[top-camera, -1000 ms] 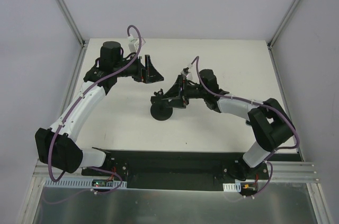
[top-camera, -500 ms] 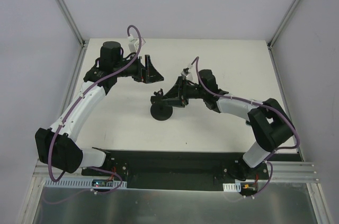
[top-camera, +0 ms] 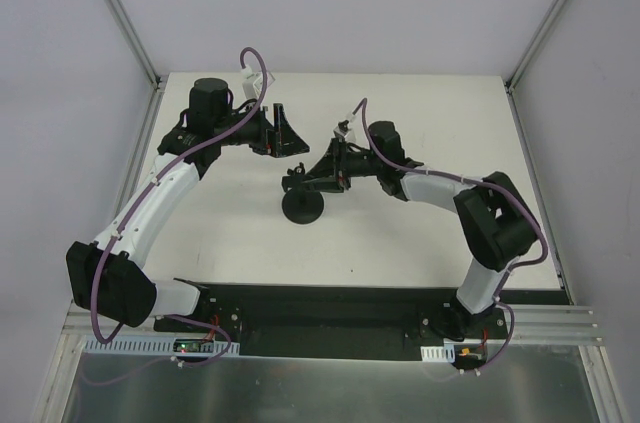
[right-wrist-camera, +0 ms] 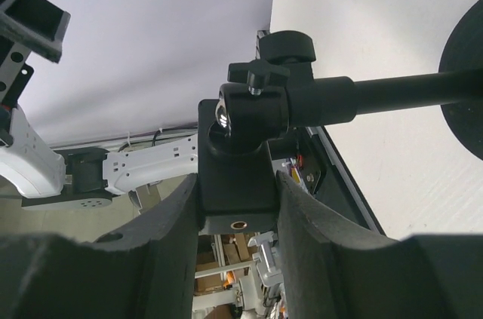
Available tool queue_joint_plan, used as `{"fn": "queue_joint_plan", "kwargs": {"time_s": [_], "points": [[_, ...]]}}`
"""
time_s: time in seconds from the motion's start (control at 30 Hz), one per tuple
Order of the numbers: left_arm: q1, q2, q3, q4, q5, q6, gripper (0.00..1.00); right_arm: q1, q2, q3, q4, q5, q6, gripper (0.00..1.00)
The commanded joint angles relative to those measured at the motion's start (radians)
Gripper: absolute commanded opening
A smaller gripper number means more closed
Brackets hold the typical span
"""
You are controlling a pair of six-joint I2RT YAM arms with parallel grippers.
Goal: Place the phone on the phone stand
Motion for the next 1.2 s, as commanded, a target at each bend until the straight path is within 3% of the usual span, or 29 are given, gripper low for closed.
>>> {"fn": "queue_joint_plan", "kwargs": {"time_s": [0.0, 0.17, 0.37, 0.5, 0.67, 0.73, 0.83, 0.93, 0.97, 1.17], "points": [[0.0, -0.031, -0.007, 0.033, 0.031, 0.006, 0.78, -0.022, 0.048, 0.073, 0.042, -0.07, -0.023, 0.1], [0.0, -0.029, -0.007, 0.033, 0.034, 0.004, 0.78, -0.031, 0.08, 0.121, 0.04, -0.138, -0.032, 0.12], [0.0, -0.029, -0.002, 0.035, 0.045, -0.008, 0.83, -0.031, 0.109, 0.145, 0.037, -0.156, -0.054, 0.24], [0.0, -0.032, -0.005, 0.036, 0.042, -0.008, 0.86, -0.031, 0.074, 0.139, 0.005, -0.135, -0.092, 0.59], [0.0, -0.043, -0.007, 0.036, 0.028, -0.007, 0.91, -0.037, -0.059, 0.122, -0.322, -0.02, -0.34, 0.89], [0.0, -0.051, -0.008, 0.036, 0.025, -0.004, 0.92, -0.045, -0.146, 0.074, -0.371, 0.038, -0.393, 0.97], [0.0, -0.065, -0.011, 0.038, 0.005, 0.007, 0.96, -0.083, -0.289, -0.024, -0.383, 0.062, -0.431, 0.96], [0.0, -0.069, -0.002, 0.014, -0.036, 0.036, 0.98, -0.173, -0.444, -0.086, -0.551, 0.129, -0.528, 0.96], [0.0, -0.072, 0.001, -0.005, -0.044, 0.041, 0.98, -0.243, -0.483, -0.121, -0.692, 0.164, -0.56, 0.96], [-0.003, -0.106, 0.004, -0.01, -0.056, 0.041, 0.99, -0.598, -0.675, -0.165, -1.092, 0.543, -0.673, 0.96]]}}
